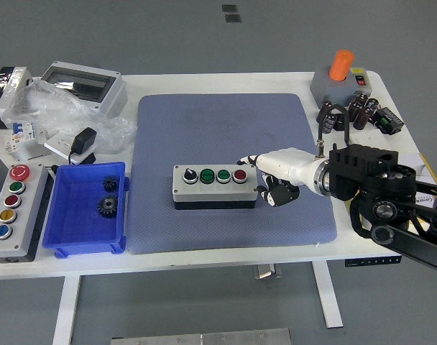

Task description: Pick up the button,place it on the desk,press the button,press the button

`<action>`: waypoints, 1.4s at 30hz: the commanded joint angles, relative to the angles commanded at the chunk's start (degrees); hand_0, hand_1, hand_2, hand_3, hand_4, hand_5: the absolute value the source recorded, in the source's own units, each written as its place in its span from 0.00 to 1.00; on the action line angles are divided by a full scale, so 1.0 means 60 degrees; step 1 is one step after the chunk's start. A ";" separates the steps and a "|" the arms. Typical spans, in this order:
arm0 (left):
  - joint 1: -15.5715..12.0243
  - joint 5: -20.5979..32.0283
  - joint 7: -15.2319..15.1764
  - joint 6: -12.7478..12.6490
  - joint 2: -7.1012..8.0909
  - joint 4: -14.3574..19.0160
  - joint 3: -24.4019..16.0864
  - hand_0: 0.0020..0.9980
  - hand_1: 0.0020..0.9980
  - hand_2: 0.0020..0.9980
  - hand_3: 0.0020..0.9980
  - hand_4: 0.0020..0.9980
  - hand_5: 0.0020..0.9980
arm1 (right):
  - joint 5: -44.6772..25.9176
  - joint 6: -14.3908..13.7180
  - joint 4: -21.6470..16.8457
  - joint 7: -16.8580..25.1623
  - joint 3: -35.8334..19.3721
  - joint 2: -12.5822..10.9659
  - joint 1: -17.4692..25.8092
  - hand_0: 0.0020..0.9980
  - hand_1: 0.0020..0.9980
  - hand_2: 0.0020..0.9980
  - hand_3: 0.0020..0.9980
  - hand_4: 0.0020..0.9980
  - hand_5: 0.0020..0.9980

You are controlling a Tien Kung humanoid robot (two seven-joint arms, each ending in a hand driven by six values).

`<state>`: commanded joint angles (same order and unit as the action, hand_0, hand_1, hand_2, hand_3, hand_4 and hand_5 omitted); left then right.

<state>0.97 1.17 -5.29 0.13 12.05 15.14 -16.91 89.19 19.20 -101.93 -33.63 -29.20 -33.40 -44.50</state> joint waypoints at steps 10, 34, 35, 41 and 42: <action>0.0015 -0.0006 0.0004 0.0009 0.0013 0.0002 -0.0012 0.64 0.66 0.60 0.58 0.52 0.12 | -0.0089 -0.0014 0.0000 0.0006 0.0311 0.0182 -0.0075 0.36 0.36 0.27 1.00 0.31 0.03; 0.0028 0.0025 -0.0056 0.0015 0.0021 0.0002 0.0011 0.64 0.66 0.60 0.58 0.51 0.14 | -0.0240 -0.0030 0.1013 0.0112 0.0366 0.0377 -0.0118 0.35 0.34 0.25 1.00 0.27 0.04; 0.0027 0.0035 -0.0062 0.0016 0.0022 0.0002 0.0018 0.64 0.66 0.60 0.58 0.51 0.14 | -0.0244 -0.0016 0.0999 0.0108 0.0375 0.0372 -0.0113 0.35 0.34 0.25 1.00 0.27 0.04; 0.0023 0.0047 -0.0073 0.0022 0.0025 0.0001 0.0030 0.64 0.66 0.60 0.58 0.51 0.14 | -0.0272 0.0038 0.0977 0.0095 0.0390 0.0360 -0.0098 0.35 0.33 0.25 1.00 0.28 0.04; 0.0025 0.0051 -0.0077 0.0023 0.0028 0.0001 0.0033 0.64 0.66 0.60 0.58 0.51 0.14 | -0.0280 0.0053 0.0996 0.0090 0.0403 0.0358 -0.0094 0.35 0.33 0.25 1.00 0.28 0.04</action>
<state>1.12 1.48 -5.76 0.27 12.22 15.15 -16.71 87.51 19.52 -95.96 -33.09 -26.78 -31.25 -45.06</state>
